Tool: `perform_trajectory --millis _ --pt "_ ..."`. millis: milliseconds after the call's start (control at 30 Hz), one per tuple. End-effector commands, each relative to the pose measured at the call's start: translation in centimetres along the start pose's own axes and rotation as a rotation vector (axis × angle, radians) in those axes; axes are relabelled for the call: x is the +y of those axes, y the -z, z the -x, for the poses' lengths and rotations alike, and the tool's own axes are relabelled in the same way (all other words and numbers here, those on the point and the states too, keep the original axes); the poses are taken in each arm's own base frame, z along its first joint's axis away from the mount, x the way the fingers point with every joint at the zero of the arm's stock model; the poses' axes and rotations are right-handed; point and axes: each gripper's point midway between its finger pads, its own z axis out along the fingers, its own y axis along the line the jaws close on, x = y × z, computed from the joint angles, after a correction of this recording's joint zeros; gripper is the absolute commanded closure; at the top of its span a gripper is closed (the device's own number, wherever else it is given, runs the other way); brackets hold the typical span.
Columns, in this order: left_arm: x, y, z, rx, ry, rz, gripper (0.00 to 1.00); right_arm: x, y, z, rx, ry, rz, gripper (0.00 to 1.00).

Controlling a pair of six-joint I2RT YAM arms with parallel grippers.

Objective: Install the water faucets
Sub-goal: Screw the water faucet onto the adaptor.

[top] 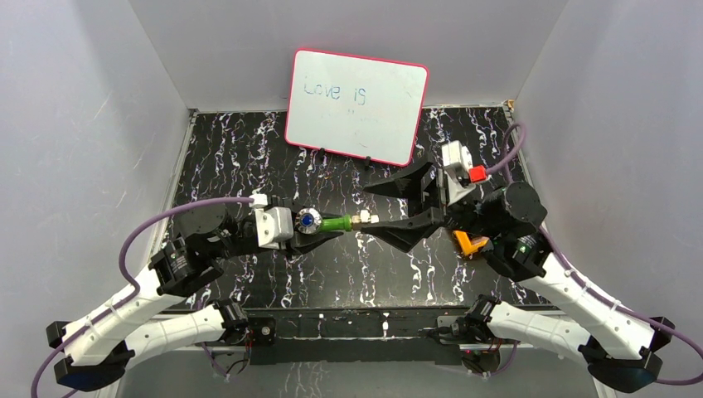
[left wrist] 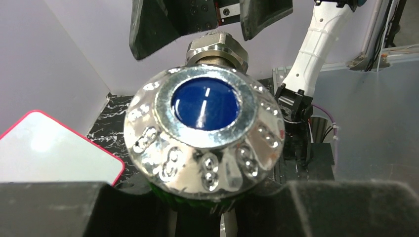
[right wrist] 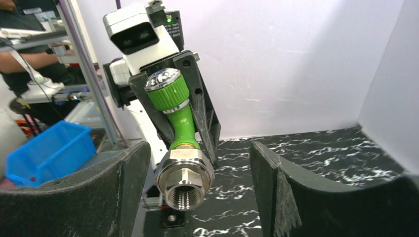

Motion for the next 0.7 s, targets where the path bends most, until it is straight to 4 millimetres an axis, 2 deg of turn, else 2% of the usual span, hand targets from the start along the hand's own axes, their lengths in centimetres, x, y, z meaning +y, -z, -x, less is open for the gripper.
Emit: perform_trajectory --millis 0,100,433,667 --pt "0.3 0.5 3.1 -0.122 0.040 0.035 1.00 1.4 0.5 4.3 -0.117 0.263 0.058 0.18" --pt "0.3 0.6 3.1 -0.125 0.084 0.043 1.00 1.8 0.9 4.4 -0.122 0.335 0.078 0.17" --pt "-0.5 0.1 3.5 -0.131 0.306 0.022 1.00 3.0 1.8 2.2 -0.002 0.697 0.239 0.17" --pt "-1.1 -0.5 3.3 -0.115 0.415 -0.005 1.00 2.3 2.1 0.5 0.097 0.799 0.272 0.18"
